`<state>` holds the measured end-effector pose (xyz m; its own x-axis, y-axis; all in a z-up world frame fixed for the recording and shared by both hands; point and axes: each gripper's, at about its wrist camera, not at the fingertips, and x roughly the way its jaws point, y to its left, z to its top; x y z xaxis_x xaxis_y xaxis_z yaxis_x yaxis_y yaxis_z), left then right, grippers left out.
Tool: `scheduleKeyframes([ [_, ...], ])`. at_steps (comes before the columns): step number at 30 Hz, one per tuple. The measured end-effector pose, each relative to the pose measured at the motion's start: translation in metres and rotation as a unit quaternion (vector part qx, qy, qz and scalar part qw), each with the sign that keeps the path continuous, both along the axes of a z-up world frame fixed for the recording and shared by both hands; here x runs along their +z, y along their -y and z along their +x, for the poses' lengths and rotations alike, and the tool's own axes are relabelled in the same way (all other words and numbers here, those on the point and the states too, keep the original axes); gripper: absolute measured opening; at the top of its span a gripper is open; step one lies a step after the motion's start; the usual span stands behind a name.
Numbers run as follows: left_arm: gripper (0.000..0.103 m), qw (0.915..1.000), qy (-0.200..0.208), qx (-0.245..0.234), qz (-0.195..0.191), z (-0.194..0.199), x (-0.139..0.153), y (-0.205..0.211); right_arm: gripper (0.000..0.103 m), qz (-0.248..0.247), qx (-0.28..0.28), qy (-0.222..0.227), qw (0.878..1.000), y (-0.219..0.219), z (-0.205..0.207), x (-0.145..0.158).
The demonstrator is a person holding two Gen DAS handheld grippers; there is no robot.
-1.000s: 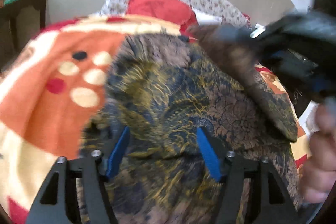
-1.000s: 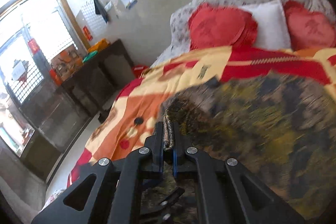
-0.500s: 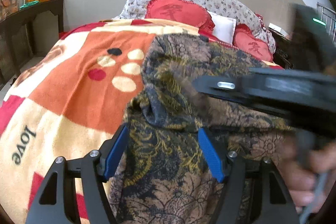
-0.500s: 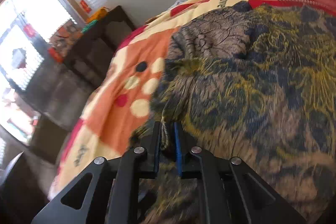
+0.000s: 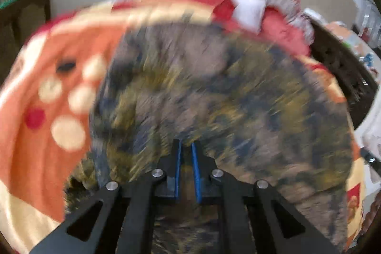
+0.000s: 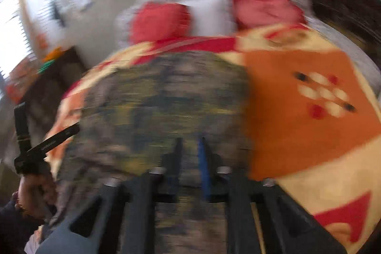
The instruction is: Fold small clothes
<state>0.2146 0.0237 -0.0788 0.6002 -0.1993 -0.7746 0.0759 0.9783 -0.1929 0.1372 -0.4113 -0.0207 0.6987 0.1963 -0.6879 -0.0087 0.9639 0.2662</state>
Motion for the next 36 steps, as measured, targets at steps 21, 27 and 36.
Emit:
scheduleKeyframes([
  [21, 0.004, 0.9987, 0.022, 0.037, -0.027, -0.010, -0.007, -0.022, 0.025, -0.077, 0.011, -0.094, 0.993, 0.005, 0.120, -0.032],
  [27, 0.004, 0.9983, 0.019, 0.038, -0.040, -0.007, -0.008, -0.025, 0.025, -0.094, 0.000, -0.095, 0.991, 0.002, 0.117, -0.031],
  [36, 0.004, 0.9984, 0.019, 0.038, -0.036, -0.008, -0.007, -0.023, 0.036, -0.026, 0.006, -0.062, 0.998, -0.065, 0.049, -0.034],
])
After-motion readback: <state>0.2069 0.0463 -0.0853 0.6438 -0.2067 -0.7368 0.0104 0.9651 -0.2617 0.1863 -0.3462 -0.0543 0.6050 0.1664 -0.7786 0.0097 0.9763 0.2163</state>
